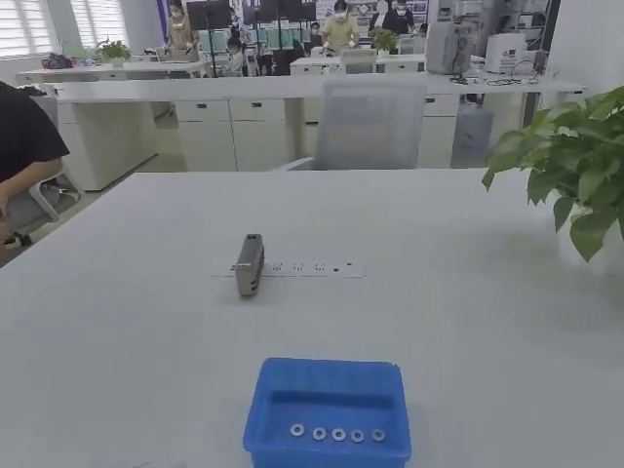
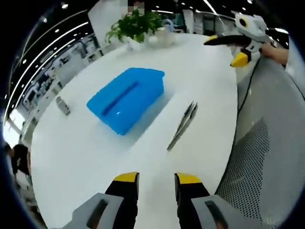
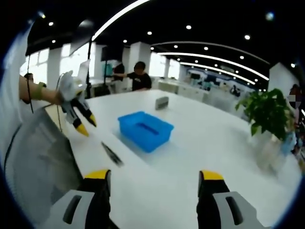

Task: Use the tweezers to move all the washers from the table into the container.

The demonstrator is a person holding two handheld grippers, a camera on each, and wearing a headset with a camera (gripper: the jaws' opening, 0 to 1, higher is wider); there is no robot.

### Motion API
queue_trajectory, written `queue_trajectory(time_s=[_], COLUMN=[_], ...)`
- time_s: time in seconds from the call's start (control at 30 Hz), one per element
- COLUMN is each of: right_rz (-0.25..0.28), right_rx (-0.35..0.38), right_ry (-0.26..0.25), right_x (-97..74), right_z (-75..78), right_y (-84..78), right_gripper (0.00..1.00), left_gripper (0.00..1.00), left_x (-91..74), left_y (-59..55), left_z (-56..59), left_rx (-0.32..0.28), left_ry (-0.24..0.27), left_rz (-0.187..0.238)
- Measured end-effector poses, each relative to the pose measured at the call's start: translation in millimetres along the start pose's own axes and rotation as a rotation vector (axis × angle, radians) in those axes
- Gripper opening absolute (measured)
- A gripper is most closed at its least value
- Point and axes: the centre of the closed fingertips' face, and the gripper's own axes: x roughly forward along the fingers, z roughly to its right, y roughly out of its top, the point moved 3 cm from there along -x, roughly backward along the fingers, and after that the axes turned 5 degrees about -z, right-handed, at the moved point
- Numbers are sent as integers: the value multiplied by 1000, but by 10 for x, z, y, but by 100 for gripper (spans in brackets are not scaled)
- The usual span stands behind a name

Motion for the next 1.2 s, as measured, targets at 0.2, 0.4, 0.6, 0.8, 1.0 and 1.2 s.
queue_trajectory(time_s=[0.2,0.4,0.6,0.8,1.0,1.2], right_rz=[86,165,161,250,231,200], right_rx=[27,60,34,47,39,25], right_ry=[-21,-40,-33,-59,-82,-68], right_x=[-64,-102,-56,-110,-102,-72], right_z=[61,123,95,129,149,116], right_y=[114,205,204,344,313,276], right_gripper=[75,84,96,99,99,98], left_gripper=[51,76,99,99,99,99], left_x=[-324,-613,-858,-928,-876,-908], left_y=[93,231,350,366,355,323], left_z=[-43,-106,-161,-217,-207,-231], left_rx=[-287,-376,-496,-540,-558,-582], left_ry=[75,184,217,241,248,274], left_rz=[297,531,789,866,830,831])
